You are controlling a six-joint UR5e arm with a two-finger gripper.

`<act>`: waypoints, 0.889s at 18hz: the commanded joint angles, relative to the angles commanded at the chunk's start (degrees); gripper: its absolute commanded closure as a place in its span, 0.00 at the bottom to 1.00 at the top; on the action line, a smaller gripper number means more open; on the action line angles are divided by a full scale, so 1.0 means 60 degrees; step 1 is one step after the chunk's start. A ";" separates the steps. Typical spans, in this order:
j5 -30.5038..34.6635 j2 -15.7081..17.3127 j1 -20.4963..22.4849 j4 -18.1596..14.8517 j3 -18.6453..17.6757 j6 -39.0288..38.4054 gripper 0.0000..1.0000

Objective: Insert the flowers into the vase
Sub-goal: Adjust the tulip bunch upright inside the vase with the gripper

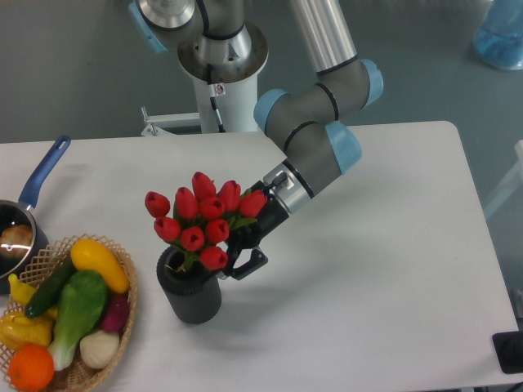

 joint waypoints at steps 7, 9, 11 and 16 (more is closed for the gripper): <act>0.0001 -0.0102 -0.0015 0.0000 0.0103 -0.0205 0.17; 0.0001 -0.0088 0.0000 0.0000 0.0117 -0.0249 0.17; 0.0001 -0.0103 -0.0015 0.0000 0.0220 -0.0409 0.14; 0.0001 -0.0073 0.0000 0.0000 0.0161 -0.0498 0.12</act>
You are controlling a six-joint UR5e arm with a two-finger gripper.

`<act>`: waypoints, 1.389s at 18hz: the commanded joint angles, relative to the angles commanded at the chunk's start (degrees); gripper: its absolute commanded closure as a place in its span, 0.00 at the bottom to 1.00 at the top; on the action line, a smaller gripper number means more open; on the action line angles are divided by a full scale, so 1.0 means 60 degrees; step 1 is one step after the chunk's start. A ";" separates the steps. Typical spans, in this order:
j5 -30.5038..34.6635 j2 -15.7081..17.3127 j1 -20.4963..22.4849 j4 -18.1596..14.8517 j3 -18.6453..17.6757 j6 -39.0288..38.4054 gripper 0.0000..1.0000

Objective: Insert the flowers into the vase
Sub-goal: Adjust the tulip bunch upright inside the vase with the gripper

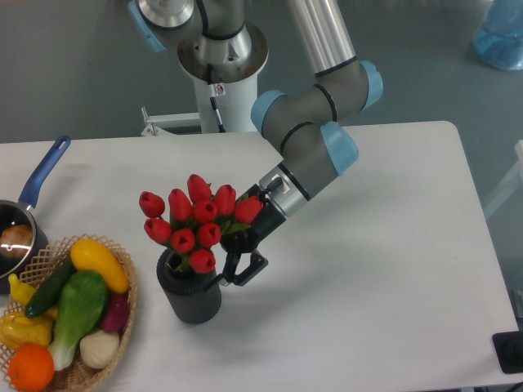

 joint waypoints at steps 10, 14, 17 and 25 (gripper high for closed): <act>0.0000 0.0000 0.0044 0.0015 0.0073 -0.0088 0.08; 0.0015 -0.0015 0.0058 0.0015 0.0073 -0.0103 0.06; 0.0189 -0.0015 0.0073 0.0015 0.0073 -0.0103 0.06; 0.0410 -0.0146 -0.0029 0.0015 0.0542 -0.0322 0.01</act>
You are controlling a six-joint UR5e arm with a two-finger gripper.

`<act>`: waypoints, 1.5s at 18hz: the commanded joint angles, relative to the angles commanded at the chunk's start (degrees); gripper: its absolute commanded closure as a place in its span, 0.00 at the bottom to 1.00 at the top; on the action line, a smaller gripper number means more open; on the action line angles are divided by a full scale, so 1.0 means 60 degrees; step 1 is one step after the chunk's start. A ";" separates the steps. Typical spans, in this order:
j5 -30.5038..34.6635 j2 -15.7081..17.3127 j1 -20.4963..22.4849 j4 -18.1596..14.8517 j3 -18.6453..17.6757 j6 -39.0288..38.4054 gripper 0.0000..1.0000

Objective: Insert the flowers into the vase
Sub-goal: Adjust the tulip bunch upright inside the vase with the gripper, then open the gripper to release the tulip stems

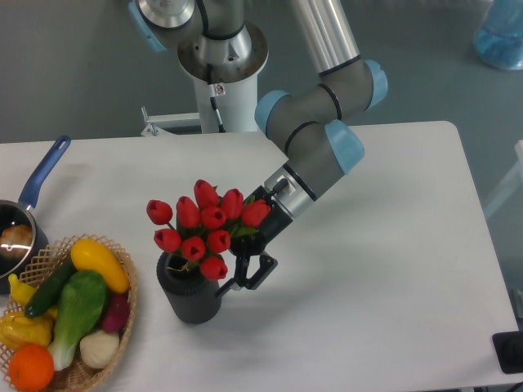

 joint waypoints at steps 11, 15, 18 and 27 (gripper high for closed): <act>0.0396 -0.0176 -0.0264 0.0000 -0.0029 0.0059 0.00; 0.0556 -0.0103 -0.0220 0.0015 -0.0015 0.0059 0.00; 0.0630 0.0131 -0.0161 0.0000 -0.0073 0.0000 0.00; 0.1214 0.0454 -0.0044 0.0015 -0.0365 0.0058 0.00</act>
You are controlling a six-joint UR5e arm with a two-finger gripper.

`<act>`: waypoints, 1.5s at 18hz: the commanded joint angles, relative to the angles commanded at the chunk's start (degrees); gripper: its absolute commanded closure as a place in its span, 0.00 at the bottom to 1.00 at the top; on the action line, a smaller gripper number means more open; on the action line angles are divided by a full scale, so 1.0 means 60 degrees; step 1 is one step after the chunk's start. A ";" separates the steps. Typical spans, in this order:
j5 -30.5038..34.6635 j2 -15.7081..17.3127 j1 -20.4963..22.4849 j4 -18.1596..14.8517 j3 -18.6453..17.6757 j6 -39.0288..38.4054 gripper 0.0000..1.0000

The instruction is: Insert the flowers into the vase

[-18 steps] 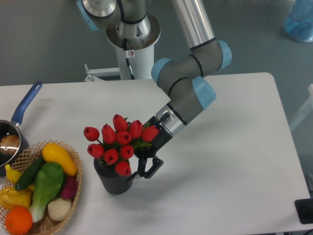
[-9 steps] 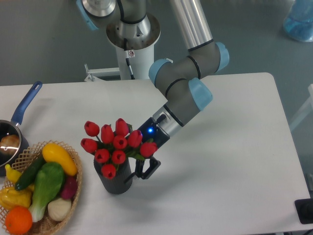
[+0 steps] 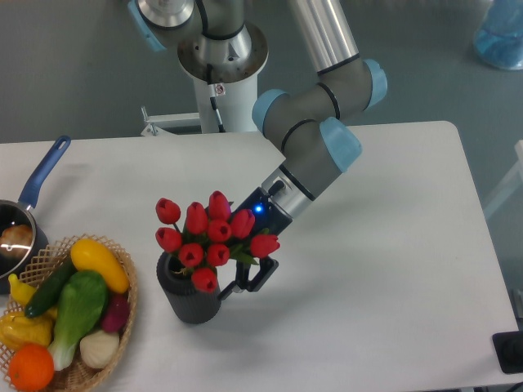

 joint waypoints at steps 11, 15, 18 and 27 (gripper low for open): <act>0.0925 0.0308 -0.0498 -0.0015 0.0409 -0.0952 0.00; 0.0736 0.0308 -0.0249 -0.0029 0.0307 -0.0908 0.00; 0.0807 0.0424 -0.0205 -0.0044 0.0292 -0.0937 0.00; 0.4479 0.1625 0.0981 -0.0058 0.0467 -0.0908 0.00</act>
